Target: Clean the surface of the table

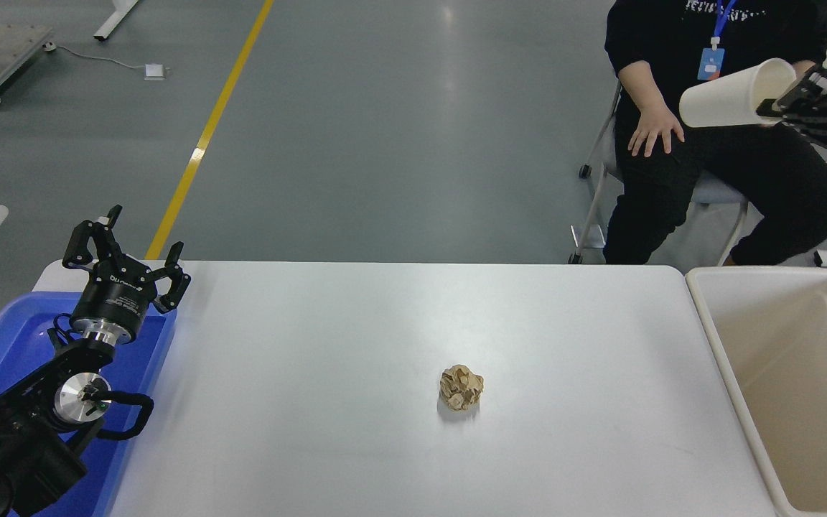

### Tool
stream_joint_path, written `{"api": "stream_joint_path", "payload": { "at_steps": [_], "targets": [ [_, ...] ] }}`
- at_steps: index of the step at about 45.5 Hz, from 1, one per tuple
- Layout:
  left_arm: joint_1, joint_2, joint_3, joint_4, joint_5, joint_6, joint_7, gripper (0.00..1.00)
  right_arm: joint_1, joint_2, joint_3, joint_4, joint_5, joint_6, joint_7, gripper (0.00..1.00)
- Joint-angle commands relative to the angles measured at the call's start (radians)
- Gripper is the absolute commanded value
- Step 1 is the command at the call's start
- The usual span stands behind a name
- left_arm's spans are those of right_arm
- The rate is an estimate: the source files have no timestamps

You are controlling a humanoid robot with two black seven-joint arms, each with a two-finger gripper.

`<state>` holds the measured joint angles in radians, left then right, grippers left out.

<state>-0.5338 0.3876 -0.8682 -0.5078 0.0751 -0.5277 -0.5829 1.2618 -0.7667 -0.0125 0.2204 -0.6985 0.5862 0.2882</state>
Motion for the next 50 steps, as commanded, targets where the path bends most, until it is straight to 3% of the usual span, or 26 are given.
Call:
{"api": "stream_joint_path", "payload": {
  "at_steps": [1,11,20,38,50],
  "targets": [
    [0.000,0.000,0.000,0.000,0.000,0.000,0.000,1.00,-0.166,-0.006,-0.010,-0.222,0.048,-0.035,0.000,0.00],
    [0.000,-0.001,0.000,0.000,0.000,0.000,0.000,1.00,-0.301,0.023,-0.040,-0.251,0.048,-0.238,-0.011,0.00],
    [0.000,-0.001,0.000,0.000,0.000,0.000,0.000,1.00,-0.415,0.162,-0.073,-0.361,0.048,-0.385,-0.017,0.00],
    [0.000,-0.001,0.000,0.000,0.000,0.000,0.000,1.00,-0.591,0.434,-0.066,-0.434,0.105,-0.532,-0.066,0.00],
    [0.000,-0.001,0.000,0.000,0.000,0.000,0.000,1.00,-0.650,0.491,-0.066,-0.431,0.135,-0.569,-0.077,0.00]
  ]
}}
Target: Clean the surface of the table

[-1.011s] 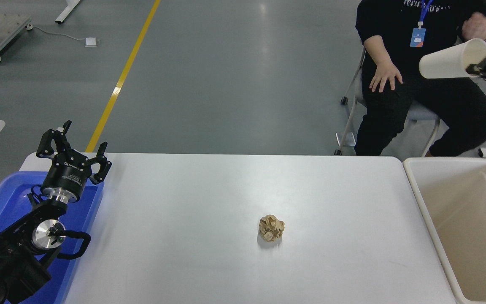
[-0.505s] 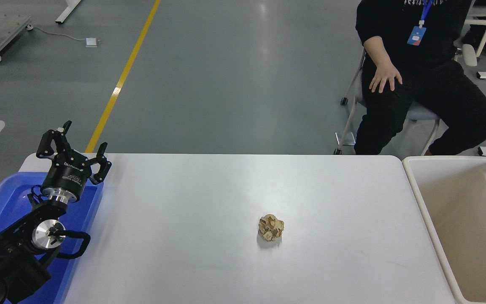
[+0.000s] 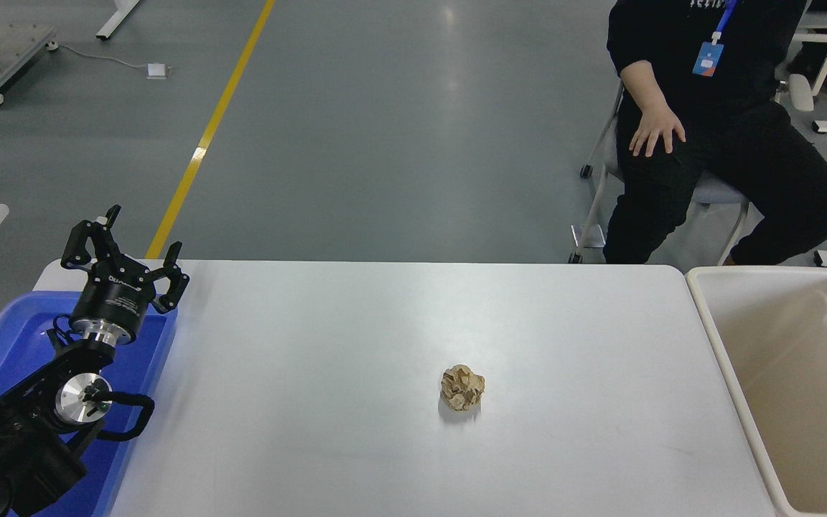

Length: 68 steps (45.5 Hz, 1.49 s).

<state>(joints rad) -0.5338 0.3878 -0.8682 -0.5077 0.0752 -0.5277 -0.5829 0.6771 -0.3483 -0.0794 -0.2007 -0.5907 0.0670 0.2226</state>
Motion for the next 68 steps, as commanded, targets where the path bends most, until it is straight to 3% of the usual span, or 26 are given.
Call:
{"api": "stream_joint_path", "payload": {
  "at_steps": [1,34,35,37,41,45,49,55,59,68],
  "targets": [
    [0.000,-0.001,0.000,0.000,0.000,0.000,0.000,1.00,-0.068,0.074,0.003,-0.009,0.028,-0.050,-0.011,0.00],
    [0.000,-0.001,0.000,0.000,0.000,0.000,0.000,1.00,-0.103,0.072,0.009,-0.005,0.075,-0.068,-0.011,0.00],
    [0.000,0.000,0.000,0.000,0.000,0.000,0.000,1.00,-0.103,0.072,0.009,-0.005,0.081,-0.078,-0.011,0.03],
    [0.000,-0.001,0.000,0.000,0.000,0.000,0.000,1.00,-0.103,0.072,0.010,-0.005,0.100,-0.113,-0.011,0.24],
    [0.000,0.000,0.000,0.000,0.000,0.000,0.000,1.00,-0.103,0.074,-0.003,-0.002,0.150,-0.190,-0.009,0.50],
    [0.000,0.000,0.000,0.000,0.000,0.000,0.000,1.00,-0.105,0.077,-0.005,0.000,0.167,-0.216,-0.008,0.68],
    [0.000,0.000,0.000,0.000,0.000,0.000,0.000,1.00,-0.105,0.083,-0.005,-0.002,0.167,-0.217,-0.008,0.77],
    [0.000,0.000,0.000,0.000,0.000,0.000,0.000,1.00,-0.103,0.097,0.009,-0.002,0.169,-0.219,-0.008,0.79],
    [0.000,-0.001,0.000,0.000,0.000,0.000,0.000,1.00,-0.093,0.103,0.012,-0.002,0.169,-0.220,-0.008,0.95],
    [0.000,0.000,0.000,0.000,0.000,0.000,0.000,1.00,-0.036,0.103,0.000,-0.003,0.169,-0.220,-0.008,0.96]
  ]
}}
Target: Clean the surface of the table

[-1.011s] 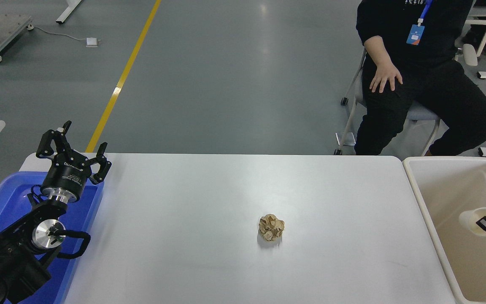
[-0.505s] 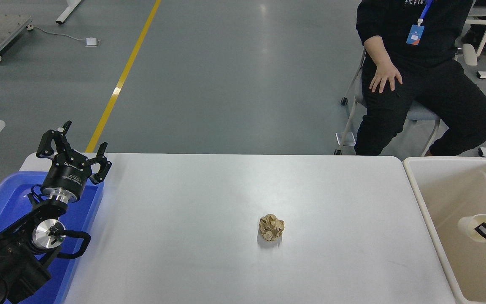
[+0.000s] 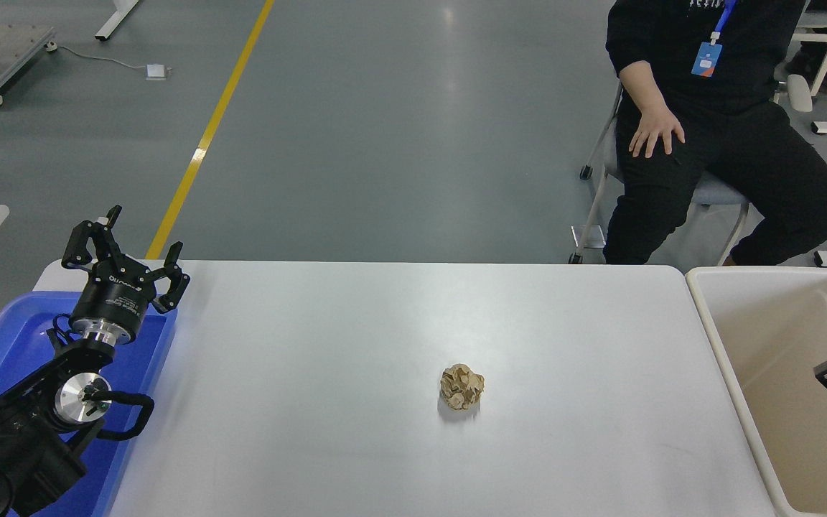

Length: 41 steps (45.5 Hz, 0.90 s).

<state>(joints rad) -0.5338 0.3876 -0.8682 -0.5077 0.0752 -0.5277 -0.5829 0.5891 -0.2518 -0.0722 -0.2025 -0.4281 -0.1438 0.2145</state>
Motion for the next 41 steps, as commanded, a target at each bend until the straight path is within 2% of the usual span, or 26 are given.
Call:
{"api": "stream_joint_path", "payload": {
  "at_steps": [1,25,33,41],
  "targets": [
    [0.000,-0.001,0.000,0.000,0.000,0.000,0.000,1.00,0.063,0.006,-0.009,-0.002,0.006,-0.010,0.000,0.96],
    [0.000,-0.001,0.000,0.000,0.000,0.000,0.000,1.00,0.365,-0.064,0.022,0.018,0.008,0.012,-0.003,0.98],
    [0.000,0.000,0.000,0.000,0.000,0.000,0.000,1.00,0.468,-0.184,0.077,0.221,0.008,0.010,-0.001,0.98],
    [0.000,0.000,0.000,0.000,0.000,0.000,0.000,1.00,0.483,-0.291,0.365,0.432,0.006,0.013,0.005,0.98]
  ]
}}
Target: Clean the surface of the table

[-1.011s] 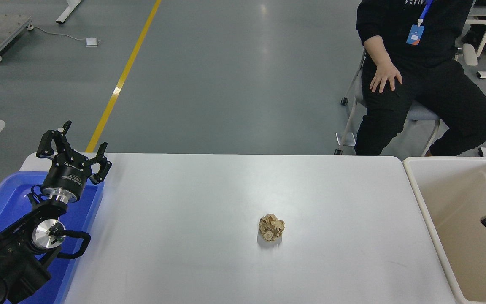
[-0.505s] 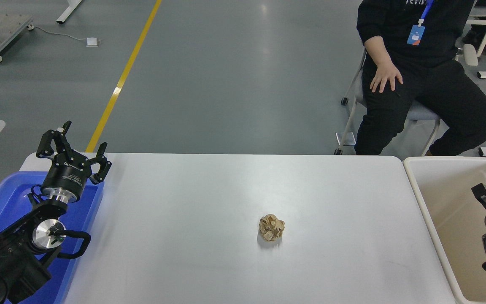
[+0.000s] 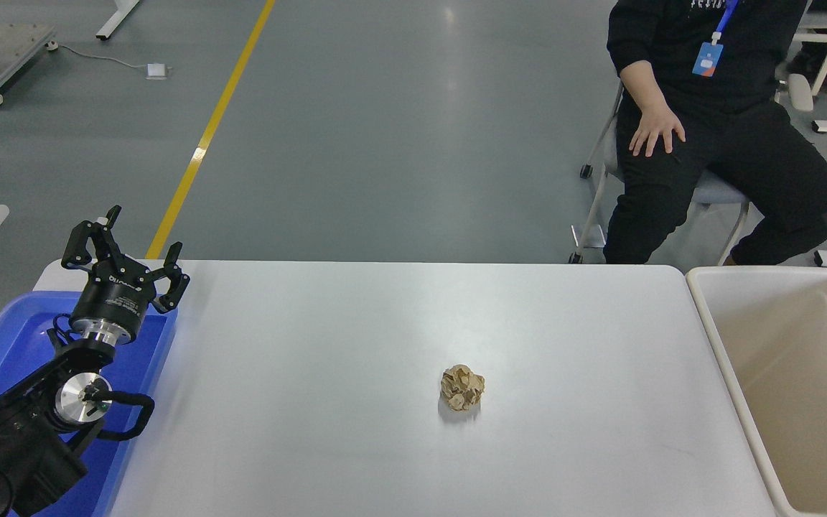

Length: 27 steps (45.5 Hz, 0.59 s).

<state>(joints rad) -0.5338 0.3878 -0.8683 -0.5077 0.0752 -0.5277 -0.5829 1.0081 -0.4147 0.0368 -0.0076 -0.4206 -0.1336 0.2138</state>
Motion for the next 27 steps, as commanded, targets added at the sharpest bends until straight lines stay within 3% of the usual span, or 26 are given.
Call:
{"api": "stream_joint_path", "payload": {
  "at_steps": [1,4,13,27],
  "targets": [
    [0.000,0.000,0.000,0.000,0.000,0.000,0.000,1.00,0.060,-0.139,0.297,0.265,-0.001,0.005,0.006,0.98],
    [0.000,0.000,0.000,0.000,0.000,0.000,0.000,1.00,0.023,-0.182,0.488,0.397,-0.001,0.006,0.006,0.99],
    [0.000,-0.001,0.000,0.000,0.000,0.000,0.000,1.00,-0.066,-0.222,0.767,0.598,0.000,0.012,-0.002,0.99],
    [0.000,0.000,0.000,0.000,0.000,0.000,0.000,1.00,-0.123,-0.228,0.871,0.678,0.000,0.086,0.007,0.99]
  ]
}}
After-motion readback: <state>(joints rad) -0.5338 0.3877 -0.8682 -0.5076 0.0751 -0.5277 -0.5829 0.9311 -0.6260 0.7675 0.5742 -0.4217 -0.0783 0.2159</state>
